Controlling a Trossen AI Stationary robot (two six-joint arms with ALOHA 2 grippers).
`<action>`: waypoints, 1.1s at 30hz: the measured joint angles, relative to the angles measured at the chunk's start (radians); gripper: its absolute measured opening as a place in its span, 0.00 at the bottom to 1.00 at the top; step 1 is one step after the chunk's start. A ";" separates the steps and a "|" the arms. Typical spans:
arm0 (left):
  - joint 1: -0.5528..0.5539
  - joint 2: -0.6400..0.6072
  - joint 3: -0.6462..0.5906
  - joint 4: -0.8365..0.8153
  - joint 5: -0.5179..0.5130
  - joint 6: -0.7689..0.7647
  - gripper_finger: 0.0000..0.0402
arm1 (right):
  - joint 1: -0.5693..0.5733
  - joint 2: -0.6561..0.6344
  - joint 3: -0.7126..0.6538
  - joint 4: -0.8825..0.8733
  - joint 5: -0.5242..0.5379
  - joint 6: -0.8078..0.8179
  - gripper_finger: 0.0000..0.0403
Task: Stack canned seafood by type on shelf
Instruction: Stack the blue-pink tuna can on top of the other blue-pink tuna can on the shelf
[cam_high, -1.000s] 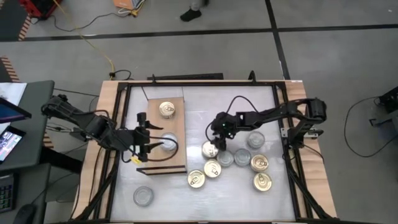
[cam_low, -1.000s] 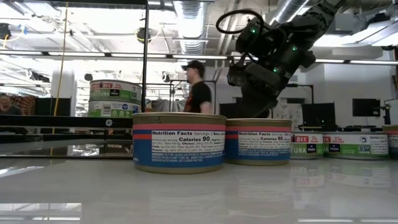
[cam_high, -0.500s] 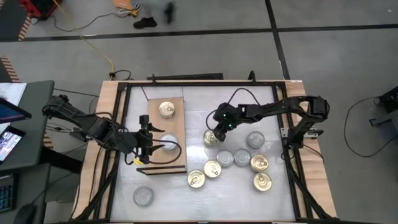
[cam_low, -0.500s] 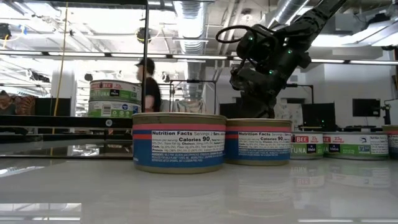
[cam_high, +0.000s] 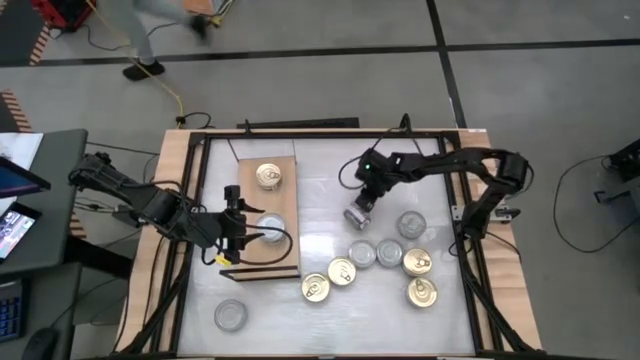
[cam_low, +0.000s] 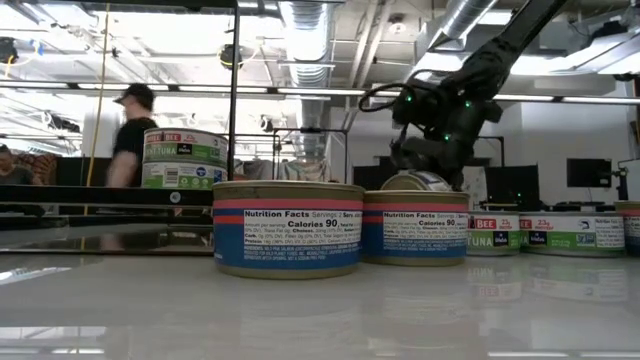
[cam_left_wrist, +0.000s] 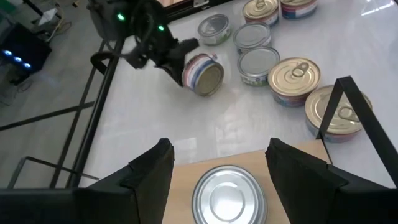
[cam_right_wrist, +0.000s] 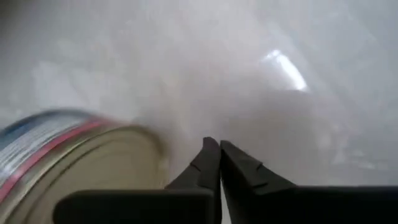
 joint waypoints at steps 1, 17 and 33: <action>0.000 0.000 0.000 0.000 0.000 -0.003 0.61 | -0.007 -0.018 0.000 -0.010 0.017 -0.010 0.13; 0.000 0.000 0.000 0.009 -0.003 -0.026 0.61 | 0.324 -0.355 0.003 -0.208 0.300 0.008 0.66; 0.000 0.000 0.000 0.009 -0.001 -0.027 0.61 | 0.665 -0.287 0.004 -0.114 0.927 0.296 0.85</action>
